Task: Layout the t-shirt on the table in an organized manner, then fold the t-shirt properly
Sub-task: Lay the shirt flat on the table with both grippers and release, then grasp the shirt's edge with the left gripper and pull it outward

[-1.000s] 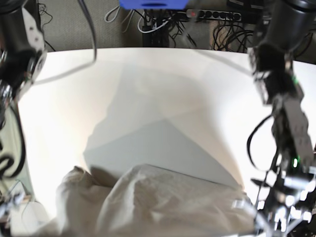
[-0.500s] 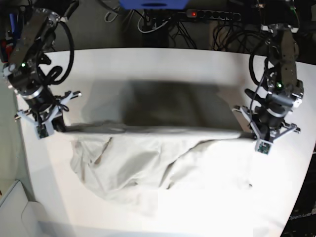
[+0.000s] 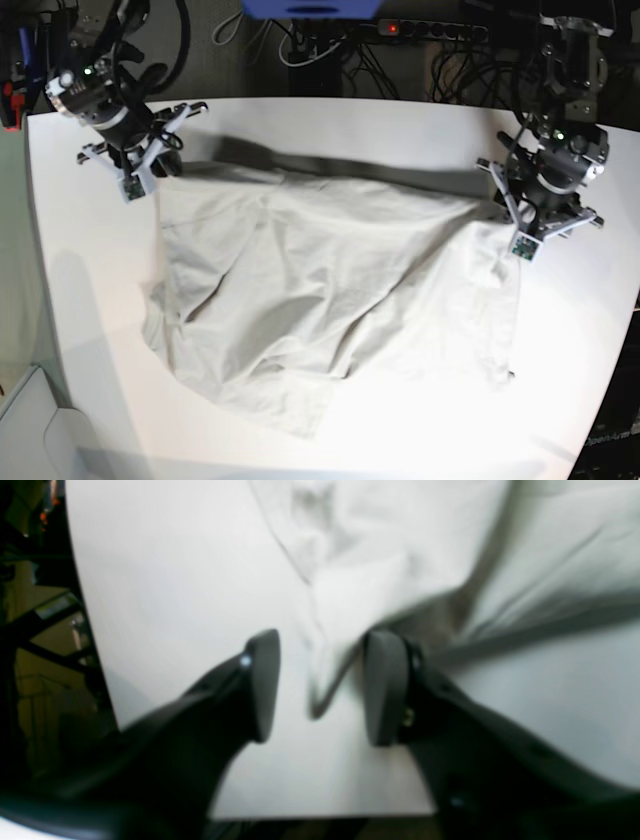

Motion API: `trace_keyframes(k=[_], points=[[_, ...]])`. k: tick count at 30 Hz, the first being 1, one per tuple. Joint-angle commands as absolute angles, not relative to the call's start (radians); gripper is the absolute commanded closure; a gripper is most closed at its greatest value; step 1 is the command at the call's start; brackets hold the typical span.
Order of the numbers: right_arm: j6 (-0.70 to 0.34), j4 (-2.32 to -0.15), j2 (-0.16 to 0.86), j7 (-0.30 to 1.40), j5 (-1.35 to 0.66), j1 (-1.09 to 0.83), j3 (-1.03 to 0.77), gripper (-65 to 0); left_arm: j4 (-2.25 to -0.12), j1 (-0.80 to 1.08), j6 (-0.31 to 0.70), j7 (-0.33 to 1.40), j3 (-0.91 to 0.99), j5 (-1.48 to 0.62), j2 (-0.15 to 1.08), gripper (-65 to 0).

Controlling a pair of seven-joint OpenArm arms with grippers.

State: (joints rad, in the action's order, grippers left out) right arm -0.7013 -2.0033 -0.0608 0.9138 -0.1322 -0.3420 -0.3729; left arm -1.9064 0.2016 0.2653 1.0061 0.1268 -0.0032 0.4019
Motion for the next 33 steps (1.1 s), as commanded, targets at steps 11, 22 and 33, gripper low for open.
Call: trace_keyframes(k=[11, 22, 33], points=[[-0.698, -2.025, -0.061, 0.9, -0.14, -0.437, -0.441, -29.1, -1.923, 0.186, 0.262, 1.055, 0.14, -0.005, 0.489, -36.5], [-0.698, -1.959, -0.035, 0.892, -0.14, -0.108, -0.533, -9.4, -1.679, -0.097, 0.259, 0.947, 0.14, 0.001, 0.305, -36.2], [-0.698, -1.508, 0.028, 0.877, -0.14, 0.137, -0.426, 0.0, -1.423, -0.159, 0.252, 0.854, 0.142, 0.001, 0.194, -16.6]])
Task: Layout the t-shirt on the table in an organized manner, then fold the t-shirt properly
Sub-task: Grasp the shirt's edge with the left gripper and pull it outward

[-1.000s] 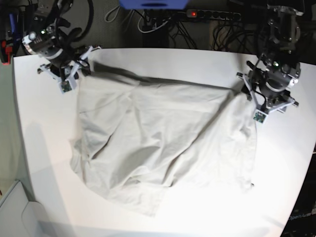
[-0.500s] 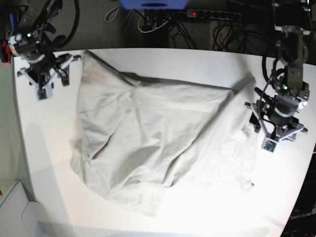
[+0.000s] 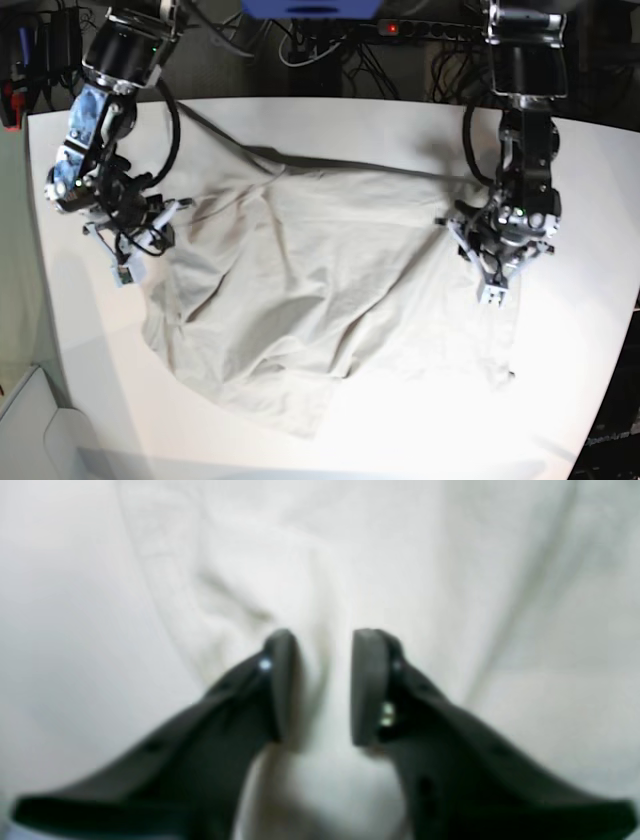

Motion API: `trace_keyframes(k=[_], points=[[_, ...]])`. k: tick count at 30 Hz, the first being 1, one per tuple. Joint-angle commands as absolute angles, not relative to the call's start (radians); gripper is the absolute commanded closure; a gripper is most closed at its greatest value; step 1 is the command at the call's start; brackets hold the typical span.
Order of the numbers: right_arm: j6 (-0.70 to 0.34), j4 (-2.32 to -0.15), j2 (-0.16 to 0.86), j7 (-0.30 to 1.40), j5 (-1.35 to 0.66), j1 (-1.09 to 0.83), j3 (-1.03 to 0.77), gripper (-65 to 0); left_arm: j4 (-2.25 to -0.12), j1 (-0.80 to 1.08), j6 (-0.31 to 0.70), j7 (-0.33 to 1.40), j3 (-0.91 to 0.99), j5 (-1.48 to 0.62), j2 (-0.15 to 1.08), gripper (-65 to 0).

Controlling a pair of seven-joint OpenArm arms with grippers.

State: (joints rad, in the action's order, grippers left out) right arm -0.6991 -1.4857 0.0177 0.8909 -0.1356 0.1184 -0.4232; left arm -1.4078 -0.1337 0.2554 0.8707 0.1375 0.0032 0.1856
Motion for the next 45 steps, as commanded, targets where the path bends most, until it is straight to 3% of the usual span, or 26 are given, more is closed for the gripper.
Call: trace_keyframes(k=[1, 4, 12, 19, 38, 45], points=[[-0.698, -1.461, 0.03, 0.868, -0.14, 0.157, -0.427, 0.0, -1.383, -0.177, 0.252, 0.849, 0.142, 0.001, 0.194, -12.7], [-0.698, -1.353, 0.048, 0.857, -0.14, 0.185, -0.427, 0.0, -1.267, -0.236, 0.252, 0.846, 0.142, 0.001, 0.202, -5.4], [-0.698, -1.194, 0.074, 0.754, -0.139, 0.166, -0.43, 0.0, -1.089, -0.305, 0.252, 0.751, 0.14, 0.001, 0.232, -5.1], [-0.698, -1.202, 0.104, 0.687, -0.14, 0.096, -0.433, 0.0, -0.958, -0.36, 0.252, 0.671, 0.136, 0.001, 0.278, -5.1], [-0.698, -1.59, 0.108, 0.736, -0.14, -0.087, -0.615, 0.0, -0.963, -0.378, 0.252, 0.667, 0.139, 0.001, 0.295, -5.1], [-0.698, -1.808, 0.038, 0.773, -0.143, -0.166, -0.616, 0.0, -1.138, -0.372, 0.252, 0.719, 0.142, -0.005, 0.3, -5.1]])
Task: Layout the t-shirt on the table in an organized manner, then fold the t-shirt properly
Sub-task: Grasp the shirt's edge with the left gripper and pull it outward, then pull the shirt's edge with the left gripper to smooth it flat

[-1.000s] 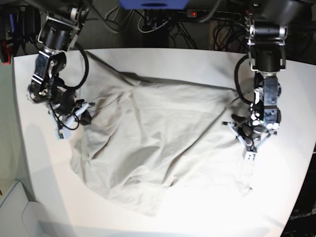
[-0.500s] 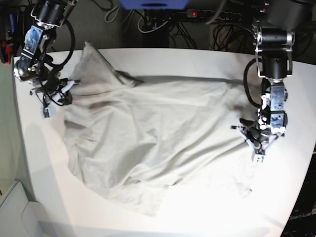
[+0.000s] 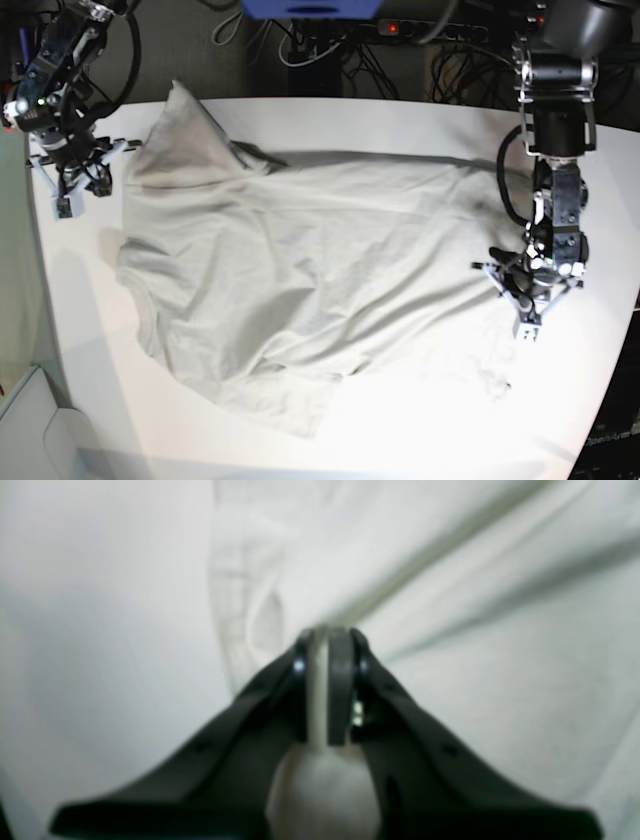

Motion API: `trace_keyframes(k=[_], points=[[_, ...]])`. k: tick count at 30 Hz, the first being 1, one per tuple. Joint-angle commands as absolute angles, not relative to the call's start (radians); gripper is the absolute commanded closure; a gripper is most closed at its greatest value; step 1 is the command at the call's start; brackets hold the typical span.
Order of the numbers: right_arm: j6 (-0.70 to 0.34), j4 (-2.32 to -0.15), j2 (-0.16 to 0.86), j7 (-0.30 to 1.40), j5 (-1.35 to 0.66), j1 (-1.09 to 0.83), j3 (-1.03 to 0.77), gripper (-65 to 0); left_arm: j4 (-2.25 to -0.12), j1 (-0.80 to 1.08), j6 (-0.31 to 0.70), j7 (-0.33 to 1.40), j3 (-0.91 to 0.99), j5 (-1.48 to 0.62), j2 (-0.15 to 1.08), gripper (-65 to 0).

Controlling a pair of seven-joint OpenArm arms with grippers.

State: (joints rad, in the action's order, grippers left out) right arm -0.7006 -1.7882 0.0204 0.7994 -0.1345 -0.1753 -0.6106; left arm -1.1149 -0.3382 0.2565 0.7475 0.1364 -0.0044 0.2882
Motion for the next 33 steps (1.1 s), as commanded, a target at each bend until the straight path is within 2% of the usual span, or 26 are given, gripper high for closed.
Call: trace_keyframes(k=[1, 6, 8, 10, 13, 16, 23, 27, 33], points=[[-0.698, -1.837, 0.024, 0.773, -0.143, -0.17, -0.615, 0.0, -1.181, -0.372, 0.252, 0.756, 0.142, -0.007, 0.3, -5.1], [-0.698, -1.893, -0.002, 0.773, -0.142, -0.188, -0.602, 0.0, -1.403, -0.346, 0.259, 0.918, 0.142, -0.007, 0.298, -5.4], [-0.698, -1.893, -0.002, 0.773, -0.142, -0.199, -0.591, 0.0, -1.492, -0.309, 0.259, 0.989, 0.142, -0.004, 0.302, -7.6], [-0.698, -1.893, -0.002, 0.773, -0.142, -0.216, -0.59, 0.0, -1.589, -0.245, 0.254, 1.056, 0.142, -0.001, 0.308, -14.7], [-0.698, -1.893, -0.007, 0.773, -0.142, -0.22, -0.591, 0.0, -1.721, -0.107, 0.254, 1.095, 0.205, 0.001, 0.308, -29.0], [-0.698, -1.891, -0.007, 0.773, -0.143, -0.234, -0.593, 0.0, -1.822, 0.038, 0.26, 1.082, 0.312, -0.001, 0.298, -36.9], [-0.698, -1.89, -0.008, 0.773, -0.145, -0.237, -0.588, 0.0, -1.784, 0.219, 0.262, 0.825, 0.42, -0.008, 0.28, -38.0], [-0.698, -1.891, -0.013, 0.773, -0.145, -0.24, -0.567, 0.0, -1.705, 0.219, 0.262, 0.722, 0.44, -0.008, 0.232, -38.0], [-0.698, -1.891, -0.015, 0.773, -0.145, -0.254, -0.567, 0.0, -1.6, 0.183, 0.262, 0.677, 0.433, -0.008, 0.214, -38.0]])
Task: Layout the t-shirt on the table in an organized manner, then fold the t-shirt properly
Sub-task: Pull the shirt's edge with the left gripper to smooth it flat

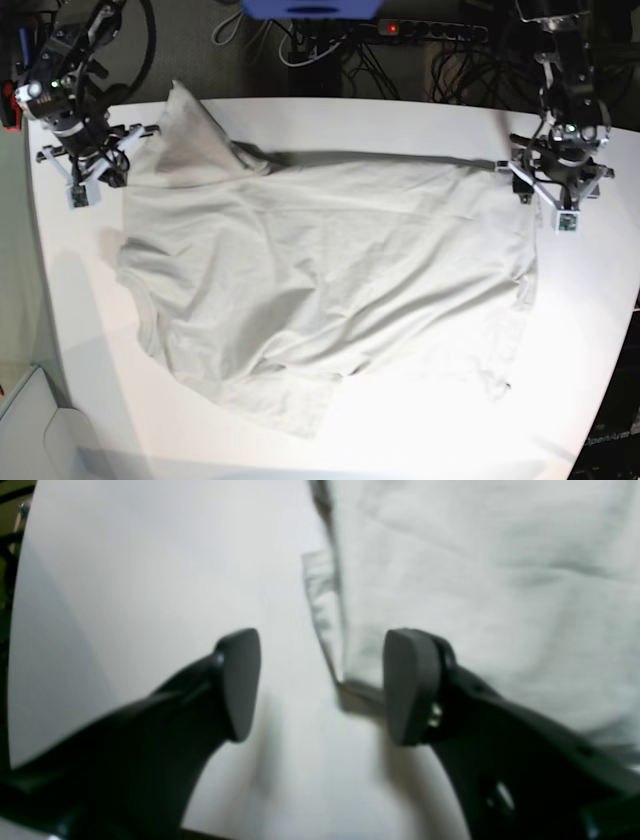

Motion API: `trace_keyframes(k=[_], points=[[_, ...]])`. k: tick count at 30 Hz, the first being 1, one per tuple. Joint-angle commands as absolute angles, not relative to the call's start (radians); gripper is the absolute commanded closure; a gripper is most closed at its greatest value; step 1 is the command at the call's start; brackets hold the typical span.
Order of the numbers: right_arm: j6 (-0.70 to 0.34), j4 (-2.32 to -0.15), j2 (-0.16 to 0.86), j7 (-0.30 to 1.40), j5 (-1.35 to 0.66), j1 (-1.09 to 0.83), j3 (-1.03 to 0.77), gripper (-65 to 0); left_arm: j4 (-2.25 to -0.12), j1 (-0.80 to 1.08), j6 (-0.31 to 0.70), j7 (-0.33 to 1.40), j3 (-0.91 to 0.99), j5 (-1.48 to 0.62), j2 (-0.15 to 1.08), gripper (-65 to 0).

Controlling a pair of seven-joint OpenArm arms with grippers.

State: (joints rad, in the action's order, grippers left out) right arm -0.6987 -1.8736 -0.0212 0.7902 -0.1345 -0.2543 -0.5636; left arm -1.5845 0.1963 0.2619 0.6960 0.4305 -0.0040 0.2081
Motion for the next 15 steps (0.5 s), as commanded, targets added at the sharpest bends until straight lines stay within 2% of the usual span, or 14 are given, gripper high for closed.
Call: trace_keyframes(k=[1, 6, 8, 10, 13, 15], points=[[-0.698, -1.891, -0.015, 0.773, -0.145, -0.257, -0.567, 0.0, -1.577, 0.168, 0.262, 0.677, 0.433, -0.008, 0.206, -38.0], [-0.698, -1.891, -0.015, 0.773, -0.145, -0.26, -0.57, 0.0, -1.446, 0.122, 0.262, 0.679, 0.43, -0.008, 0.202, -37.5], [-0.698, -1.891, -0.015, 0.773, -0.145, -0.26, -0.572, 0.0, -1.419, 0.114, 0.262, 0.682, 0.406, -0.008, 0.206, -34.9], [-0.698, -1.891, -0.015, 0.773, -0.145, -0.26, -0.572, 0.0, -1.422, 0.12, 0.262, 0.688, 0.38, -0.008, 0.209, -24.0], [-0.698, -1.891, -0.015, 0.773, -0.145, -0.26, -0.572, 0.0, -1.466, 0.124, 0.259, 0.716, 0.375, -0.001, 0.209, 0.0], [-0.698, -1.891, -0.015, 0.773, -0.145, -0.26, -0.57, 0.0, -1.515, 0.114, 0.259, 0.829, 0.375, -0.002, 0.209, -1.9]])
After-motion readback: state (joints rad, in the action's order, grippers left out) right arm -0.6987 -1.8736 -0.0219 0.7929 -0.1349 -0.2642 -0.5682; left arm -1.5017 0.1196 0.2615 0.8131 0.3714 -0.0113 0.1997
